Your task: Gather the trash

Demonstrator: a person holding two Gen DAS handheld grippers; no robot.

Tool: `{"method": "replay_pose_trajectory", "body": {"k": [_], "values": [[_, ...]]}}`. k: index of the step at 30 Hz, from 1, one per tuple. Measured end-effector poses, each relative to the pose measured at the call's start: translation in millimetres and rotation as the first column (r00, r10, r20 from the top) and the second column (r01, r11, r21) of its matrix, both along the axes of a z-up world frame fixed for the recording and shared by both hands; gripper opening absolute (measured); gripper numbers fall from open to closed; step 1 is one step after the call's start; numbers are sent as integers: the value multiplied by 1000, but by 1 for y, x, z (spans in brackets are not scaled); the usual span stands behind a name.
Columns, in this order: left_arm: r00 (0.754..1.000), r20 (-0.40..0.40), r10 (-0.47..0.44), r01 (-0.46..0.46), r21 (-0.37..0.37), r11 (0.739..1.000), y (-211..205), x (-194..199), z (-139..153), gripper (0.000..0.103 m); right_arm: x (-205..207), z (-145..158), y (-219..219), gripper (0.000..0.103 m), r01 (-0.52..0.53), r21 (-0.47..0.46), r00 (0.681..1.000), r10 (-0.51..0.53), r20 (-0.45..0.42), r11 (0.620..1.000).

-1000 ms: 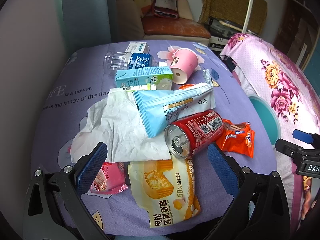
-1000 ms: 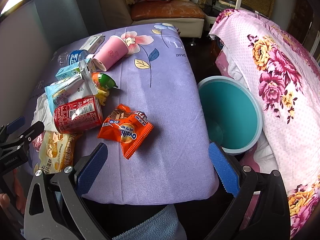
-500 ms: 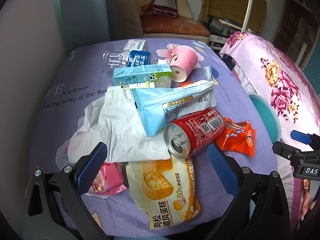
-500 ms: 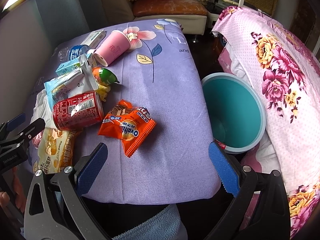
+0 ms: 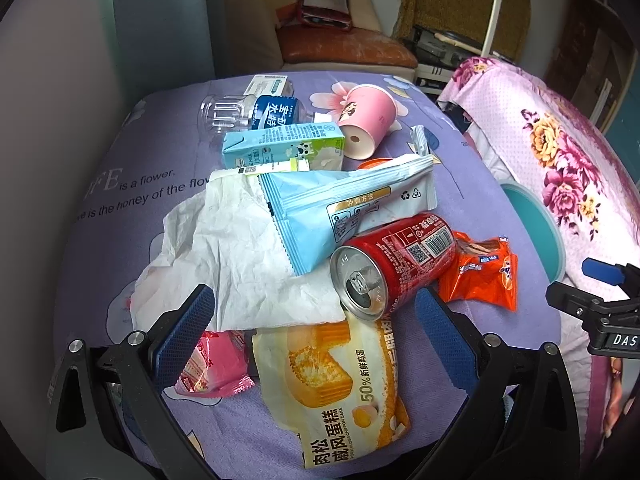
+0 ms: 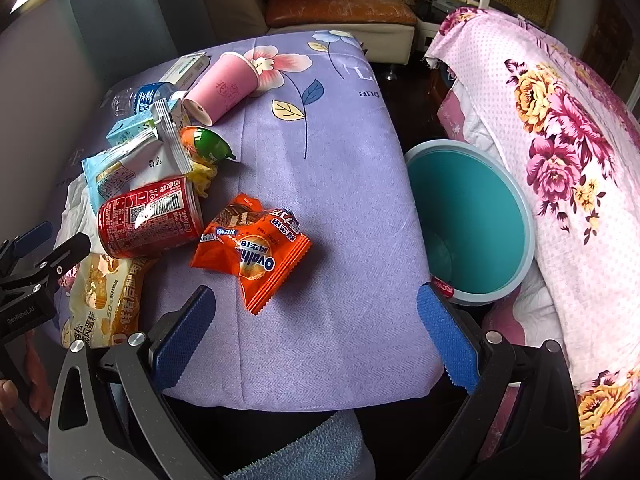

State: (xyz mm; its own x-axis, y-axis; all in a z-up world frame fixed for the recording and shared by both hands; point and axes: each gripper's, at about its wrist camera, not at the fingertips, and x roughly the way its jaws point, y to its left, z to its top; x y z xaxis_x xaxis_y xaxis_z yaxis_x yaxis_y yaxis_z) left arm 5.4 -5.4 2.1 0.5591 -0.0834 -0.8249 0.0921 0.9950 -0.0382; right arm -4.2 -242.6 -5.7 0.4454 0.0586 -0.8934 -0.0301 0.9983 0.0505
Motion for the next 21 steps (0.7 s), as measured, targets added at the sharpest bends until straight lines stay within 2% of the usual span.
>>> {"method": "replay_pose_trajectory", "body": {"k": [4,9,16,21], "values": [[1000,6,-12,13,-9,1000,4,2,2,100,2,0,1,97,-6,-3,1000,6,-4,1000],[996,18,-89,90,-23,996,3,2,2,100,7,-4,4,97,-28,-10,999,27,-17,1000],[982,2,-189,189,4,982,-8,8,-3,100,23,-29,1,97,-18,62,996,23,-80,998],[983,-32,-180,179,-21,984,-2,16,-11,100,38,-50,1,97,-5,126,993,20,-120,992]]}}
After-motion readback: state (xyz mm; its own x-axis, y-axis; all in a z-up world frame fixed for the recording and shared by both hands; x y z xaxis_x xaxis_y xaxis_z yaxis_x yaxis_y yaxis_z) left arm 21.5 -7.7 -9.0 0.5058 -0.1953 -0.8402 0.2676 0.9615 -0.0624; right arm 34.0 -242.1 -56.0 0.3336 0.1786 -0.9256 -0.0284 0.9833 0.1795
